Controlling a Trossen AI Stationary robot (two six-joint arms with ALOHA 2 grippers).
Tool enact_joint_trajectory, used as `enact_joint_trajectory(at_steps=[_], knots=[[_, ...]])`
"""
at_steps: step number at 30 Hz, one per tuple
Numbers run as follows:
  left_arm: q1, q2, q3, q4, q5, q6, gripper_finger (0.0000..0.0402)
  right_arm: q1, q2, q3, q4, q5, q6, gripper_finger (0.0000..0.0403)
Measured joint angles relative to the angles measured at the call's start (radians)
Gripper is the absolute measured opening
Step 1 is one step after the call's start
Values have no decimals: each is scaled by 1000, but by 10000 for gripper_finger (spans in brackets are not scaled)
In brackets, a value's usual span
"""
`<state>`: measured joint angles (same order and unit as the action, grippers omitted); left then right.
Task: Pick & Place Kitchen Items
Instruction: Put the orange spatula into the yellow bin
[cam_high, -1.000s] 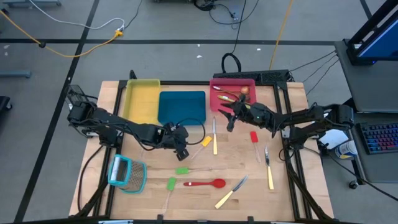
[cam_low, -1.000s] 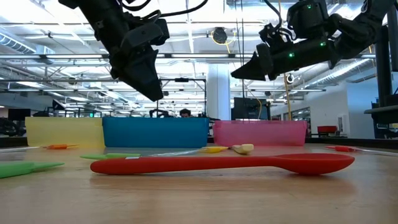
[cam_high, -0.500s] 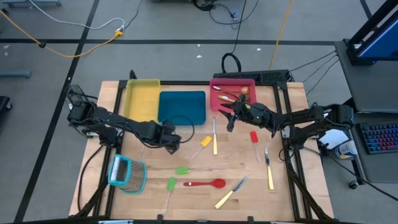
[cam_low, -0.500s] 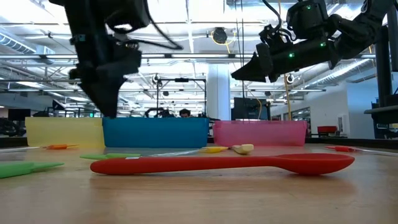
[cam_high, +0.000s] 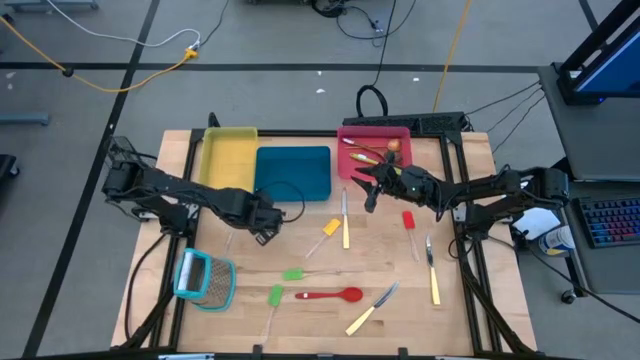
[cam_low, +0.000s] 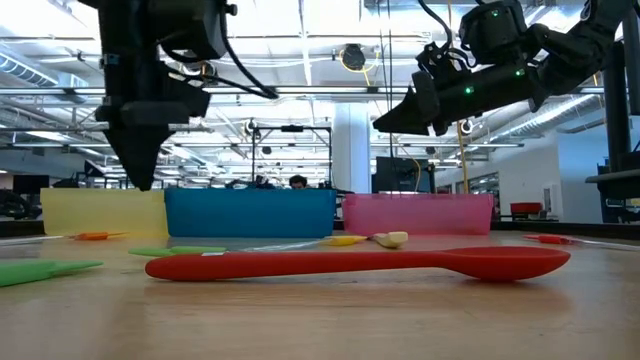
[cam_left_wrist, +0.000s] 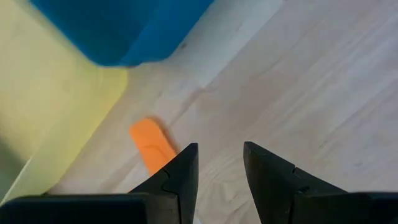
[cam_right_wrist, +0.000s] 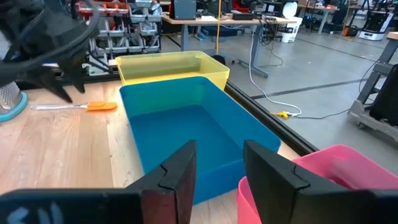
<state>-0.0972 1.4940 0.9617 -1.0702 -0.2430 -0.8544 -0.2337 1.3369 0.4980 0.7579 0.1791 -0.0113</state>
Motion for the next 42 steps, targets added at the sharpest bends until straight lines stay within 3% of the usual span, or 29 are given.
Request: enact_joint_trajectory(at_steps=[5,13,22,31,42], knots=[[16,-153,-104,15,15,-56,134,0,0,0,-7,0,1,128],[47,-359,-359,245,16,-299,134,0,0,0,1,1,26,128],[64,-368,-501,334,4,-352,134,0,0,0,1,2,25,128],[64,-369,-542,427,-71,-349,134,0,0,0,1,2,23,128],[63,-371,-589,451,-80,-359,134,0,0,0,1,2,23,128]])
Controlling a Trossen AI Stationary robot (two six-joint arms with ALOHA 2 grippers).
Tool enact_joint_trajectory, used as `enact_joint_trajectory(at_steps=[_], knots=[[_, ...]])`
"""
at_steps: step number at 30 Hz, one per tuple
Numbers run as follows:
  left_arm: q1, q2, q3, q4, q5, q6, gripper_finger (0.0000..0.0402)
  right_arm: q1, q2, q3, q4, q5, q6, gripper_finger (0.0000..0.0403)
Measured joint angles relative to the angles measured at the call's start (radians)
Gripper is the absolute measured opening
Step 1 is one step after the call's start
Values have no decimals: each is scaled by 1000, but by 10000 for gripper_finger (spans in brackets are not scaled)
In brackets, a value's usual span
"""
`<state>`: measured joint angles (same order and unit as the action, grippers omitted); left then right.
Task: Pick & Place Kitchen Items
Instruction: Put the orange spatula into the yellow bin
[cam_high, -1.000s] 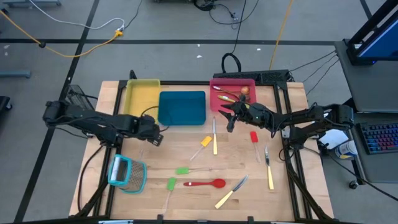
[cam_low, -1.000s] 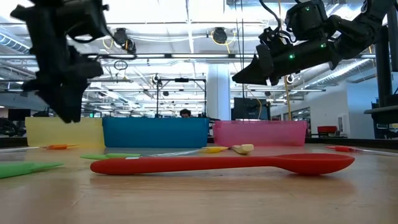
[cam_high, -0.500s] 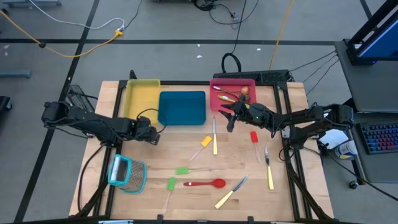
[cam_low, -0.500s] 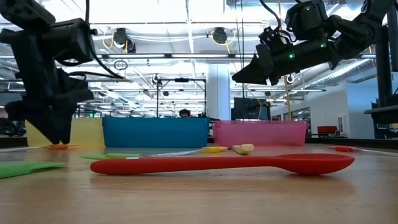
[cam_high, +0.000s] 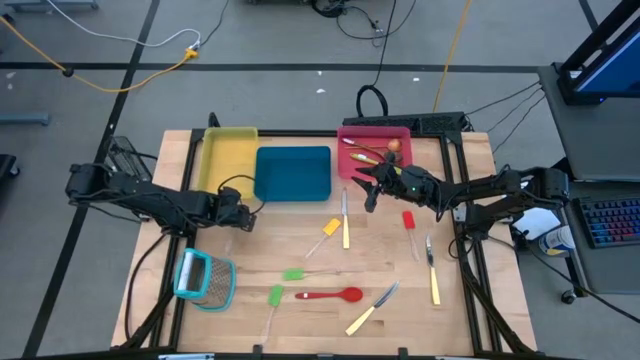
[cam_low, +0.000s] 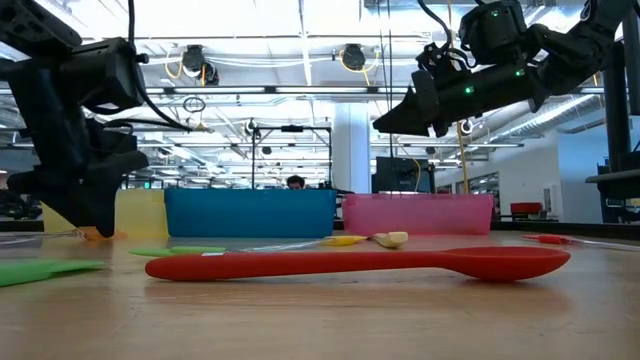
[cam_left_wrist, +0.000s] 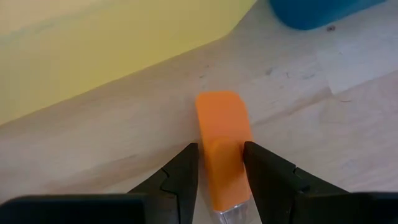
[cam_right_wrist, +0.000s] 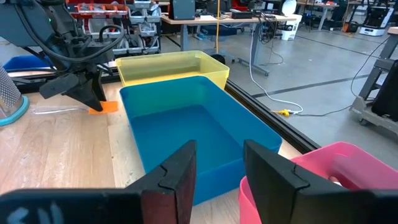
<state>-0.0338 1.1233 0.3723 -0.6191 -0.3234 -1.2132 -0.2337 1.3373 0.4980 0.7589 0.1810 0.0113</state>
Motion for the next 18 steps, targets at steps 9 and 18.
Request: enact_joint_trajectory(at_steps=[9,18], knots=[[0,1,-17,76,-14,51,134,0,0,0,0,0,0,128],[1,1,-18,94,-33,48,58,0,0,0,0,0,0,128]])
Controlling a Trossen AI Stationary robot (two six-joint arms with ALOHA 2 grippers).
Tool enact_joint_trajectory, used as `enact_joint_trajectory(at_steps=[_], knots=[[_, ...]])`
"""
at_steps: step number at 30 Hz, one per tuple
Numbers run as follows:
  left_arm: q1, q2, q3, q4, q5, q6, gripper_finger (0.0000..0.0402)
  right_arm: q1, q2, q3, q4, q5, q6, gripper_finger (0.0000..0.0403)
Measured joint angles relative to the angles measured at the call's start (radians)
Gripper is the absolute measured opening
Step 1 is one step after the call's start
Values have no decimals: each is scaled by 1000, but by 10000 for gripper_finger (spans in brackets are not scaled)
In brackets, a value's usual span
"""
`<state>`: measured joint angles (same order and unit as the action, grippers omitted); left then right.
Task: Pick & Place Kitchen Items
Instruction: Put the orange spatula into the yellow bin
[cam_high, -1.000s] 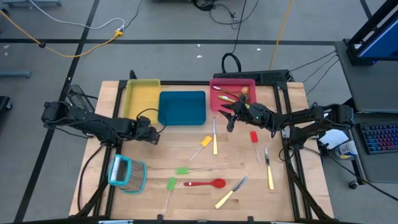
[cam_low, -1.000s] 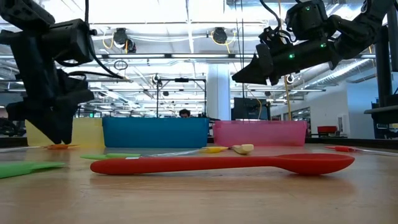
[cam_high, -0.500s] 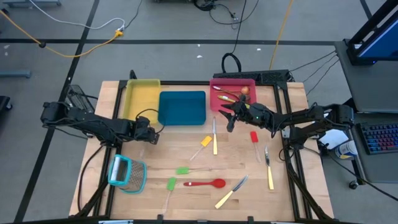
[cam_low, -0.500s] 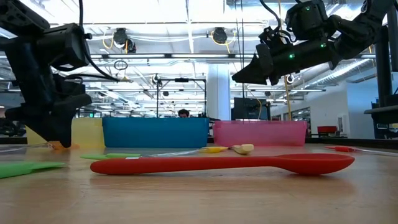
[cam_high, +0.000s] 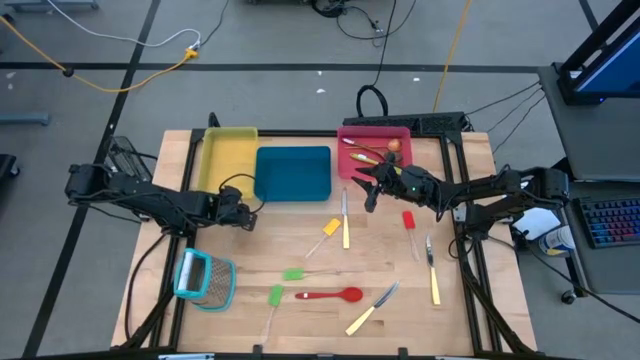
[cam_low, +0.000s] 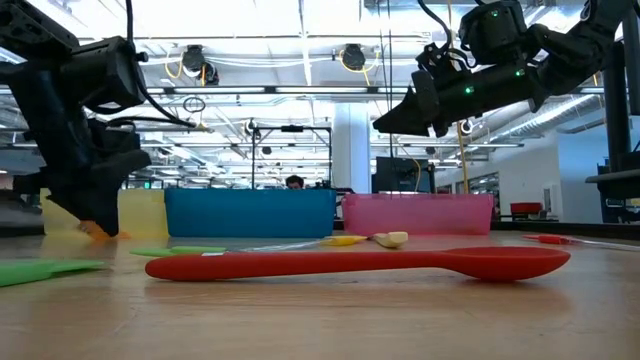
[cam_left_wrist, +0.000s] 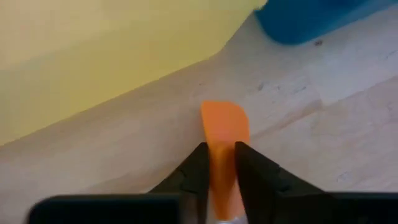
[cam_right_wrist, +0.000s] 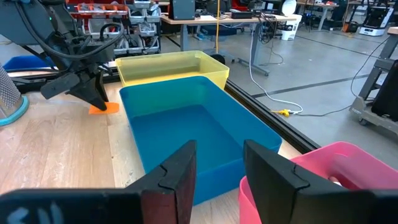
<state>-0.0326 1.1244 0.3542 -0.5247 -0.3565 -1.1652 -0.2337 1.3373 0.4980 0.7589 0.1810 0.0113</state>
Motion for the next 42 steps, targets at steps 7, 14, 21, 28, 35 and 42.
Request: enact_joint_trajectory(at_steps=[7,14,21,28,35,42], knots=[[-7,1,0,48,-10,-3,25,0,0,0,0,0,0,128],[-40,3,73,85,15,42,25,0,0,0,0,0,0,128],[-82,2,164,87,-13,136,25,0,0,0,-1,0,3,128],[-99,2,278,47,-85,262,25,0,0,0,-1,0,3,128],[-53,2,407,-104,-233,327,29,0,0,0,-1,0,7,128],[118,1,449,-231,-368,346,25,1,0,0,-1,0,8,128]])
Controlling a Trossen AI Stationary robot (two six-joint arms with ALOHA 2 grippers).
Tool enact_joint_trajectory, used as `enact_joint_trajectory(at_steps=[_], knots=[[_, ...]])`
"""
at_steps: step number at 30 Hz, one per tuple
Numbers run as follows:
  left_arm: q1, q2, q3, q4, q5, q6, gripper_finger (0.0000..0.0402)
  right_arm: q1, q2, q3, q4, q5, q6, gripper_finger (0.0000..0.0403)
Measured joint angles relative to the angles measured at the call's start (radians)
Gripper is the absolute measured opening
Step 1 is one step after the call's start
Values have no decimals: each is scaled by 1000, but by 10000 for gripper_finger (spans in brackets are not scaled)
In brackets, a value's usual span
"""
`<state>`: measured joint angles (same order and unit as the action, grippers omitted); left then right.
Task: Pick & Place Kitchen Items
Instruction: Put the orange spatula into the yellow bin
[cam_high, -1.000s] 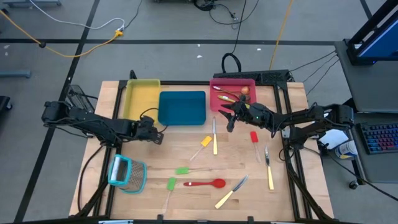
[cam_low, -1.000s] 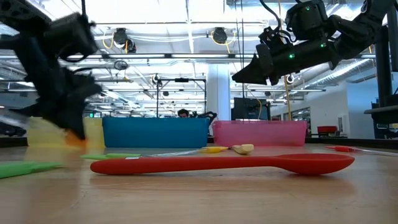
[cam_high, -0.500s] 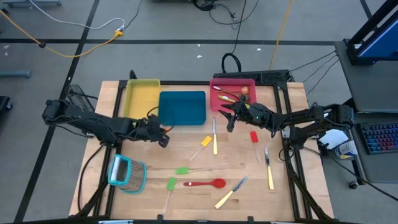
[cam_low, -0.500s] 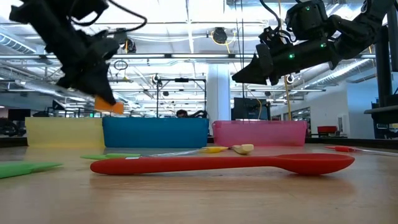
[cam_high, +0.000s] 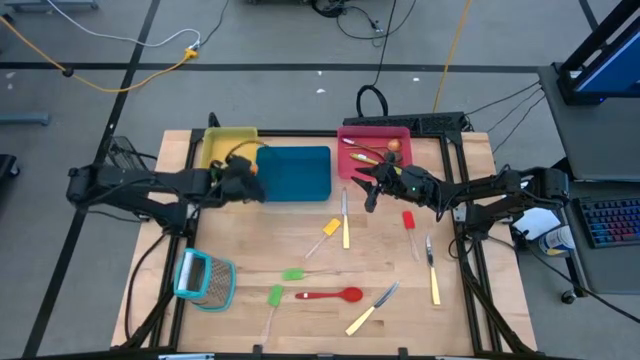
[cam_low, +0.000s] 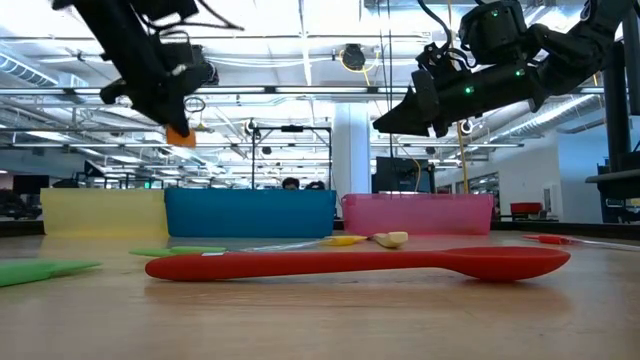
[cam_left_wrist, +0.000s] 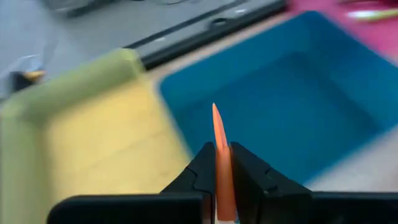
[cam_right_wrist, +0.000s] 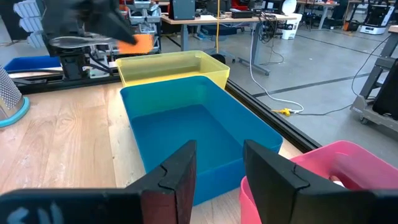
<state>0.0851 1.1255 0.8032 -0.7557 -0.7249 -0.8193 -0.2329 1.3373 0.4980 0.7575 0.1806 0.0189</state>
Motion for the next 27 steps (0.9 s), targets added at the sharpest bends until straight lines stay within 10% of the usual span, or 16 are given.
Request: enact_joint_trajectory(at_steps=[27], knots=[[712,0,-329,417,342,272,46,0,0,0,0,0,-2,128]])
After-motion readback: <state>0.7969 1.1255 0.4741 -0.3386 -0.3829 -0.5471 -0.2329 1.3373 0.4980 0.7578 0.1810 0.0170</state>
